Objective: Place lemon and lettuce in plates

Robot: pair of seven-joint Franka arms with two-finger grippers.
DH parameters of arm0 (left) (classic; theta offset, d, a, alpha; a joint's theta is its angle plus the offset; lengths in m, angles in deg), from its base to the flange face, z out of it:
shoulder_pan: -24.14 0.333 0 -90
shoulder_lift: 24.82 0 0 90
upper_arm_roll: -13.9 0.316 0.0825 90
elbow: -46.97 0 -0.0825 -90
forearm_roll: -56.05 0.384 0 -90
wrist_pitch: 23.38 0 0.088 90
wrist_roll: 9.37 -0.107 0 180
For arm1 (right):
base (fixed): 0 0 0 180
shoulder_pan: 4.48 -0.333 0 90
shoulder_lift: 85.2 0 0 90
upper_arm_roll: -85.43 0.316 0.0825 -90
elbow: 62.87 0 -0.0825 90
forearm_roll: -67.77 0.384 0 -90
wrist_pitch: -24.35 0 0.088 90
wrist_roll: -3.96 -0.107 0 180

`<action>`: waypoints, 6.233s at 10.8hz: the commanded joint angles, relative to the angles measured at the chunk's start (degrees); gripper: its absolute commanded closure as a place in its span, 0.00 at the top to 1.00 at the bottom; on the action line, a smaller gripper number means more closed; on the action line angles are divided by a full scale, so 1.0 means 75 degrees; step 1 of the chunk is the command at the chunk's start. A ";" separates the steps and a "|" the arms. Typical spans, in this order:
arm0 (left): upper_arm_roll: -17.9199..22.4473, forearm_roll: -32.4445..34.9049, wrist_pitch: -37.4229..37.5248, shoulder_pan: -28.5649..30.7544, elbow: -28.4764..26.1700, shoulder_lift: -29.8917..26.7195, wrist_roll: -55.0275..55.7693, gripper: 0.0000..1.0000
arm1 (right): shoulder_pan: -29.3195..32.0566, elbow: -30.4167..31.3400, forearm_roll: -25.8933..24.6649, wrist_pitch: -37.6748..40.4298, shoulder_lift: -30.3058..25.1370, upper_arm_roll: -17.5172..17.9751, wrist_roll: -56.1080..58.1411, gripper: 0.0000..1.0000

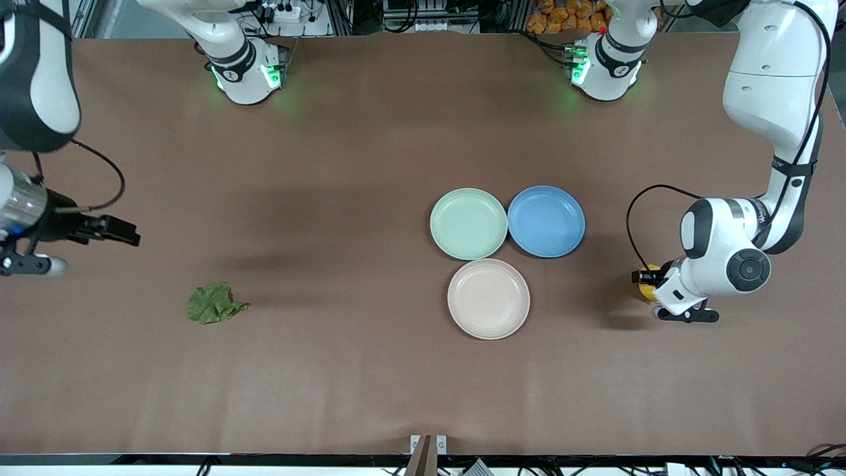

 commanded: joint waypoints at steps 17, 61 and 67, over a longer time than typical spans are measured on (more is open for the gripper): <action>-0.0265 -0.0759 -0.0550 -0.3166 0.1507 0.0239 0.7257 0.00 | -0.0273 0.0912 0.0224 -0.4775 0.3540 0.0094 0.0004 0.95; -0.1109 -0.0618 -0.1239 -0.0227 -0.3690 -0.4612 0.5777 1.00 | -0.5163 -0.1653 0.0036 -0.0897 0.1081 -0.0211 -0.8155 1.00; -0.1144 -0.0607 0.1683 -0.0239 -0.1319 -0.4904 0.3547 1.00 | -0.3733 -0.1677 -0.0069 0.0485 0.0037 -0.0246 -0.6069 1.00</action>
